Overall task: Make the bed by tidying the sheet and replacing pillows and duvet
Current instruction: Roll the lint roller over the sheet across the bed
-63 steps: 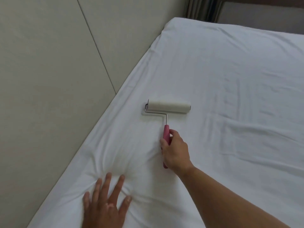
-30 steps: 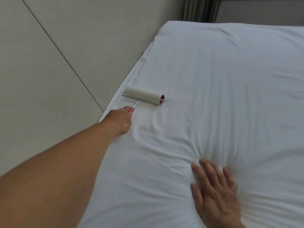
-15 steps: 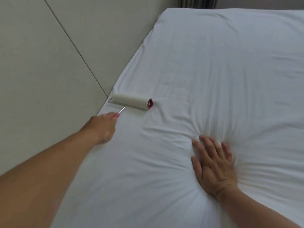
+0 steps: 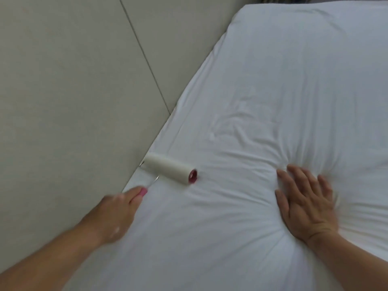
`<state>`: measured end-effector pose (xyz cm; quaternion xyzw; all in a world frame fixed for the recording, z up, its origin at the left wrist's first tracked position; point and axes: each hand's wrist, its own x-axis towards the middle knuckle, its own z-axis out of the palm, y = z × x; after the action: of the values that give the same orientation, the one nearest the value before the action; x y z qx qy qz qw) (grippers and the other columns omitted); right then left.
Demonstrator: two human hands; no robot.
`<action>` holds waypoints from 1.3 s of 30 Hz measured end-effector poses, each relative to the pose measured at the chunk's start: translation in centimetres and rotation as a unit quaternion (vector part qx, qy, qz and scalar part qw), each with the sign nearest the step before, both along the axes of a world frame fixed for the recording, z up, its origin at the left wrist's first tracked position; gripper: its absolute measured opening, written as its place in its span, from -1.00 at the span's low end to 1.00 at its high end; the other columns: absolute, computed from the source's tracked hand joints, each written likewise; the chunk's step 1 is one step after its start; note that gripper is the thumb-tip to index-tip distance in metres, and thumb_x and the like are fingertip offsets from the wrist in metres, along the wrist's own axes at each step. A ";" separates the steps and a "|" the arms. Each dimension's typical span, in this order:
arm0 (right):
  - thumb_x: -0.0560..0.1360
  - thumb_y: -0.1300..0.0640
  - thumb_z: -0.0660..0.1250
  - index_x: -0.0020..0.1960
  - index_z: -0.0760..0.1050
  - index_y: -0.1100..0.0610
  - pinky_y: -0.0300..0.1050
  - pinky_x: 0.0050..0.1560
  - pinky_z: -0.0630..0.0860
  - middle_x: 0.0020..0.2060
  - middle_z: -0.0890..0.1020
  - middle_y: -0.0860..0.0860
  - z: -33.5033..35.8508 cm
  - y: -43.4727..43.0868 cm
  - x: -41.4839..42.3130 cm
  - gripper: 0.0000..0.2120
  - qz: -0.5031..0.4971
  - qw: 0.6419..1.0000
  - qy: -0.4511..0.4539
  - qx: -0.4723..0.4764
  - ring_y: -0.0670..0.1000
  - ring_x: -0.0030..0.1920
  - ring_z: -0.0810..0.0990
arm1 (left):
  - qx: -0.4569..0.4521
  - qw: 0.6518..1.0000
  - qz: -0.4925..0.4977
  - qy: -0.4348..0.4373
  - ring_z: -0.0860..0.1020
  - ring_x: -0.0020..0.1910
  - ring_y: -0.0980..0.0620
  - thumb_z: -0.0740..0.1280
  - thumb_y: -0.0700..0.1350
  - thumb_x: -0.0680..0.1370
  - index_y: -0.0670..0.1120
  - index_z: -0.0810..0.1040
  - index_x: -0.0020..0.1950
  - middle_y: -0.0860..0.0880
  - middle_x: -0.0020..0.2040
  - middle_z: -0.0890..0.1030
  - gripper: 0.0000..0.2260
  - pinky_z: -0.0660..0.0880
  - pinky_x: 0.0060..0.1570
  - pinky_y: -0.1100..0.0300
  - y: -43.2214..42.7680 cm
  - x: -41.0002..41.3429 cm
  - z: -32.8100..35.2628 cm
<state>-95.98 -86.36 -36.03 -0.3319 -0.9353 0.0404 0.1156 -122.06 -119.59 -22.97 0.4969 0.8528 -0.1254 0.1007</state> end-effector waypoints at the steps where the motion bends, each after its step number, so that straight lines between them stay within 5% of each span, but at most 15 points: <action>1: 0.53 -0.15 0.08 0.44 0.45 0.05 0.28 0.46 0.16 0.41 0.45 0.09 0.0 0.0 0.0 -0.44 0.001 1.000 -0.002 0.000 0.18 0.43 0.36 | 0.044 0.999 0.004 0.019 0.62 0.13 -0.14 0.09 -0.03 0.70 -0.02 0.42 0.49 0.18 -0.08 0.46 -0.62 0.52 0.06 0.02 2.1 -0.8 -0.3; 4: 0.53 -0.15 0.10 0.44 0.42 0.03 0.26 0.46 0.15 0.42 0.43 0.08 -0.2 0.0 0.2 -0.46 0.003 1.000 0.002 0.006 0.18 0.44 0.35 | 0.071 0.995 0.069 -0.003 0.52 0.21 -0.20 -0.05 -0.09 0.74 -0.03 0.30 0.52 -0.03 0.25 0.53 -0.64 0.40 0.15 0.07 8.1 -1.8 -1.9; 6: 0.54 -0.16 0.10 0.45 0.40 0.01 0.24 0.47 0.14 0.43 0.42 0.07 -0.3 0.3 0.1 -0.46 0.002 1.000 -0.003 0.002 0.16 0.44 0.34 | 0.028 0.997 0.064 0.020 0.54 0.14 -0.19 -0.03 -0.07 0.73 -0.03 0.32 0.48 -0.02 0.16 0.53 -0.65 0.39 0.02 0.10 8.0 -1.2 -2.5; 8: 0.55 -0.19 0.07 0.47 0.37 -0.03 0.22 0.48 0.13 0.45 0.40 0.04 -0.2 0.3 0.1 -0.46 -0.005 0.999 -0.033 -0.001 0.13 0.46 0.31 | 0.019 0.997 0.031 0.068 0.59 -0.09 -0.14 0.03 -0.06 0.70 -0.02 0.44 0.42 0.05 -0.08 0.52 -0.65 0.39 -0.22 0.13 2.8 0.6 -3.1; 11: 0.60 -0.21 -0.04 0.51 0.29 -0.07 0.24 0.51 0.07 0.49 0.34 0.02 0.7 -0.3 -0.1 -0.47 -0.017 0.996 -0.084 -0.004 0.10 0.51 0.23 | -0.085 0.994 -0.029 0.066 0.53 -0.51 -0.06 0.01 -0.28 0.41 -0.26 0.59 0.31 -0.09 0.15 0.46 -0.44 0.31 -0.58 0.27 -7.9 4.1 -2.9; 13: 0.64 -0.17 -0.13 0.53 0.24 -0.04 0.29 0.51 0.05 0.52 0.30 0.05 2.2 -1.2 -0.4 -0.47 -0.025 0.993 -0.110 -0.023 0.10 0.54 0.19 | -0.186 0.981 -0.020 0.052 0.66 -0.30 -0.12 -0.03 -0.31 0.34 -0.44 0.44 0.38 -0.21 0.39 0.31 -0.36 0.42 -0.56 0.20 -13.5 8.0 -1.1; 14: 0.64 -0.16 -0.17 0.54 0.22 -0.01 0.32 0.50 0.06 0.54 0.28 0.07 3.0 -2.0 -0.4 -0.45 -0.032 0.993 -0.110 -0.040 0.12 0.55 0.17 | -0.213 0.974 -0.056 0.058 0.64 0.11 -0.19 -0.07 -0.31 0.38 -0.48 0.20 0.49 -0.26 0.55 0.13 -0.33 0.50 -0.40 0.14 -16.0 10.0 -0.5; 16: 0.63 -0.17 -0.19 0.56 0.18 0.01 0.33 0.51 0.06 0.57 0.21 0.09 4.4 -5.0 0.5 -0.42 -0.031 0.991 -0.087 -0.093 0.14 0.58 0.13 | -0.260 0.960 -0.109 0.004 0.07 0.61 -0.16 -0.25 -0.34 0.37 -0.44 -0.27 0.51 -0.27 0.61 -0.28 -0.32 0.46 -0.09 0.09 -19.5 13.3 1.0; 18: 0.63 -0.27 -0.16 0.61 0.05 -0.03 0.28 0.54 -0.02 0.62 0.09 0.07 4.8 -9.1 2.0 -0.38 0.008 0.989 -0.088 -0.122 0.13 0.61 0.02 | -0.265 0.963 -0.058 -0.009 0.27 0.54 -0.14 -0.35 -0.37 0.28 -0.40 -0.20 0.56 -0.27 0.59 -0.24 -0.21 0.42 -0.13 0.12 -19.9 13.3 1.7; 21: 0.56 -0.44 -0.22 0.63 -0.15 -0.07 0.21 0.58 -0.14 0.64 -0.07 0.02 4.2 -12.6 3.1 -0.24 0.030 0.985 -0.123 -0.115 0.08 0.62 -0.14 | -0.175 0.983 -0.028 0.050 0.63 -0.33 -0.11 0.20 -0.32 0.40 -0.28 0.54 0.32 -0.11 0.33 0.33 -0.52 0.46 -0.49 0.19 -16.5 10.8 1.0; 25: 0.54 -0.46 -0.26 0.63 -0.10 -0.06 0.25 0.56 -0.06 0.63 0.00 0.05 2.7 -12.4 2.9 -0.22 0.015 0.991 -0.103 -0.079 0.11 0.62 -0.05 | -0.159 0.985 0.011 0.071 0.61 0.00 -0.16 0.11 -0.24 0.60 -0.17 0.20 0.55 -0.06 0.50 0.16 -0.52 0.32 -0.18 0.11 -11.4 10.5 -1.1; 31: 0.58 -0.42 -0.20 0.62 -0.05 0.00 0.35 0.53 -0.02 0.62 0.05 0.12 1.9 -12.7 2.8 -0.25 0.021 0.992 -0.114 -0.050 0.19 0.60 0.01 | -0.152 0.987 -0.030 0.047 0.68 -0.21 -0.16 -0.13 -0.28 0.39 -0.34 0.10 0.53 -0.22 0.52 0.02 -0.33 0.45 -0.45 0.15 -27.7 16.9 -2.4; 34: 0.59 -0.39 -0.26 0.63 -0.06 0.05 0.39 0.52 -0.05 0.62 0.01 0.14 2.9 -13.8 2.1 -0.24 -0.009 0.989 -0.139 -0.054 0.21 0.61 -0.04 | -0.248 0.967 -0.049 -0.034 0.51 0.34 -0.20 -0.31 -0.34 0.34 -0.37 -0.42 0.48 -0.29 0.56 -0.41 -0.30 0.45 -0.16 0.09 -33.5 20.2 -2.1; 36: 0.58 -0.34 -0.26 0.63 -0.08 0.06 0.39 0.52 -0.08 0.63 -0.05 0.13 4.4 -16.1 2.1 -0.25 -0.039 0.984 -0.134 -0.108 0.20 0.61 -0.10 | -0.206 0.978 -0.015 -0.010 0.61 0.20 -0.21 -0.33 -0.31 0.30 -0.37 -0.25 0.53 -0.26 0.59 -0.31 -0.26 0.52 -0.18 0.08 -32.7 19.9 -1.8; 39: 0.56 -0.40 -0.19 0.63 -0.11 -0.01 0.33 0.54 -0.18 0.63 -0.09 0.14 5.5 -22.3 4.3 -0.24 0.012 0.983 -0.124 -0.138 0.21 0.61 -0.15 | -0.086 0.995 -0.020 0.055 0.58 -0.52 -0.14 0.02 -0.28 0.34 -0.36 0.57 0.29 -0.21 0.38 0.32 -0.41 0.46 -0.61 0.17 -29.0 17.9 -2.1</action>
<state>-91.71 -108.62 -30.54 -0.3360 -0.9317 0.1294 -0.0483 -104.13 -148.58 -25.04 0.4957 0.8330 -0.2273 0.0937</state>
